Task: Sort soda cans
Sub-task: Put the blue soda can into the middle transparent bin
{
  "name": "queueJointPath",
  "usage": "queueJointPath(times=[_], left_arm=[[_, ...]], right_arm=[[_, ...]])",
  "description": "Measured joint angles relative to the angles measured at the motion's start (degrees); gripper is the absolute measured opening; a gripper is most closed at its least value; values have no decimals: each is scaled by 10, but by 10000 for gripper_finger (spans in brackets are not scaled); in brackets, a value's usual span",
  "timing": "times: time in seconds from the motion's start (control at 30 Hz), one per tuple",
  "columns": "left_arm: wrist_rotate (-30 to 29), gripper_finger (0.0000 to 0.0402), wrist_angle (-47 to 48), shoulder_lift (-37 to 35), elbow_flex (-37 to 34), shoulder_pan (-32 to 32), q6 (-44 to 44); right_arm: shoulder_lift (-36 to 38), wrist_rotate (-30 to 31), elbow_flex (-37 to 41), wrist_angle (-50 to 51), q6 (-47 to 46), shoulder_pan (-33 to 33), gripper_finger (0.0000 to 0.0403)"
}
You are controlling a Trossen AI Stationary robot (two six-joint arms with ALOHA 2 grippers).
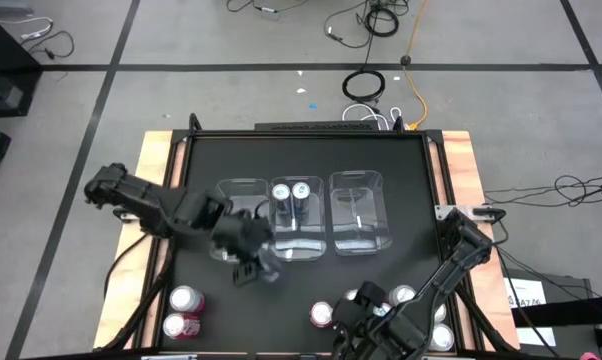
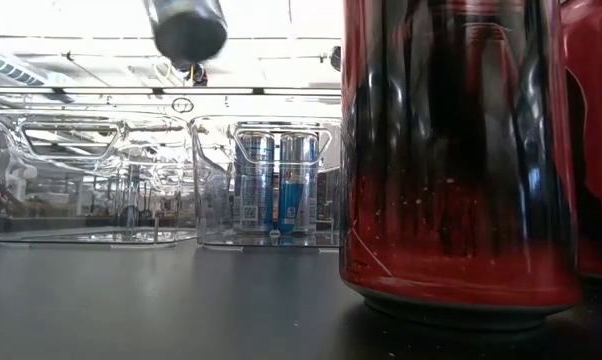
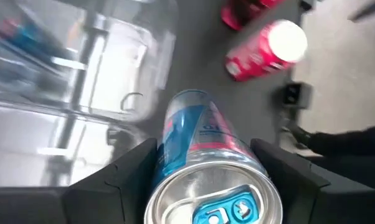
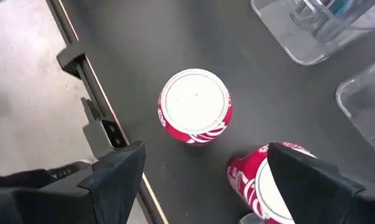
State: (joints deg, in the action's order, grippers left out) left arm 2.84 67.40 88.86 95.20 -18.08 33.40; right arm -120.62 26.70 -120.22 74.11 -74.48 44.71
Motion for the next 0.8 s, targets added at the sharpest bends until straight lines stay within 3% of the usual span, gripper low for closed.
queueJointPath(times=[0.4, 0.8], left_arm=[[0, 247, 23, 0, 15, 160, -205], [-34, 247, 33, 87, 14, 184, -321]], right_arm=[[5, 0, 0, 6, -47, -40, 329], [5, 0, 0, 7, -64, -78, 329]])
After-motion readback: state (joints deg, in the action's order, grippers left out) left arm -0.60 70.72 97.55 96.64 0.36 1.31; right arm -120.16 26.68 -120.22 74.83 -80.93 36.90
